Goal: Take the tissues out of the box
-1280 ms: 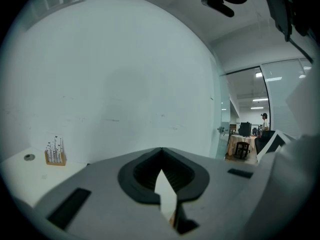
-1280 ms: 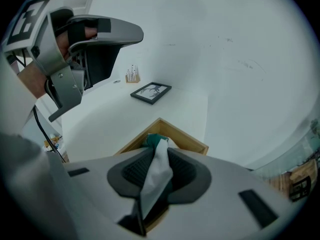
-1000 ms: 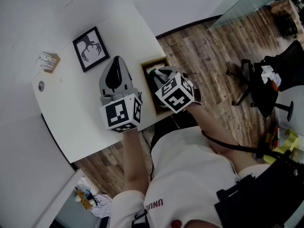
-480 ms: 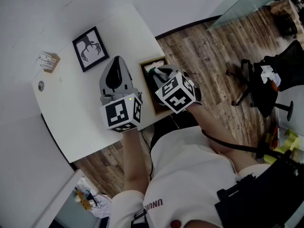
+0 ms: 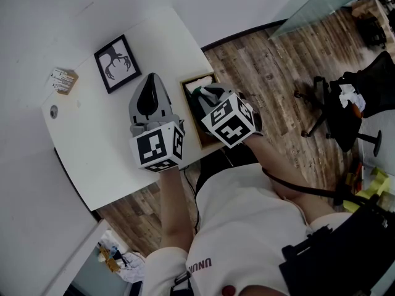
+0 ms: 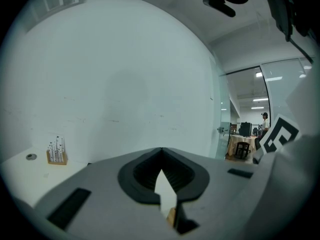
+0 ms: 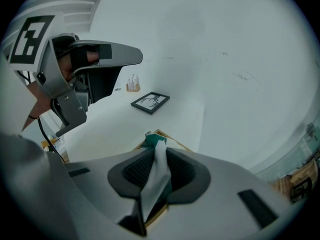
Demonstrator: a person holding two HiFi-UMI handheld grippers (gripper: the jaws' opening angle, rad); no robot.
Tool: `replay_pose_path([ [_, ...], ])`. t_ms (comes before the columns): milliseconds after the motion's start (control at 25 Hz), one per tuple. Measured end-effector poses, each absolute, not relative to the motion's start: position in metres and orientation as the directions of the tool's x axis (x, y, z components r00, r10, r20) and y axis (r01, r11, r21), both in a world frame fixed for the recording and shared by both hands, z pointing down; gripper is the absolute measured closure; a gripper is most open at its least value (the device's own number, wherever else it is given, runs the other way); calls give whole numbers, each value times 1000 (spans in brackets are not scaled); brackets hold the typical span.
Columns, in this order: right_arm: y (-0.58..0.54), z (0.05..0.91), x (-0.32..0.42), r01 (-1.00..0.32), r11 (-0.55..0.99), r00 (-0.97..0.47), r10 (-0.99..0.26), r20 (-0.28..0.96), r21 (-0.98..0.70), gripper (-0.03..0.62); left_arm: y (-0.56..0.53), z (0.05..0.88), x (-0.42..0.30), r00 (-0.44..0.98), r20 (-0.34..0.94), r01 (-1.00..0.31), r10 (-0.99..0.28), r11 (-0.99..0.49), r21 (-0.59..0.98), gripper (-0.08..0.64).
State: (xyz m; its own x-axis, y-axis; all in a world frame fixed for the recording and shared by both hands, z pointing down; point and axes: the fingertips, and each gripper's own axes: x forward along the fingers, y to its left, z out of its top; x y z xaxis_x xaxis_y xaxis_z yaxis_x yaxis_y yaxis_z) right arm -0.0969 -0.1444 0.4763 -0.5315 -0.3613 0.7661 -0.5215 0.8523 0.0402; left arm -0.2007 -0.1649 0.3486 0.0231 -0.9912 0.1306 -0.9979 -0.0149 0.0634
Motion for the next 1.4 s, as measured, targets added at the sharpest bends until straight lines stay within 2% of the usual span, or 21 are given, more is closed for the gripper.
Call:
replay_pose_path([
  [1400, -156, 437, -97, -543, 836, -572, -437, 694, 79, 506, -153, 345, -204, -1, 117, -998, -993, 8, 57, 548],
])
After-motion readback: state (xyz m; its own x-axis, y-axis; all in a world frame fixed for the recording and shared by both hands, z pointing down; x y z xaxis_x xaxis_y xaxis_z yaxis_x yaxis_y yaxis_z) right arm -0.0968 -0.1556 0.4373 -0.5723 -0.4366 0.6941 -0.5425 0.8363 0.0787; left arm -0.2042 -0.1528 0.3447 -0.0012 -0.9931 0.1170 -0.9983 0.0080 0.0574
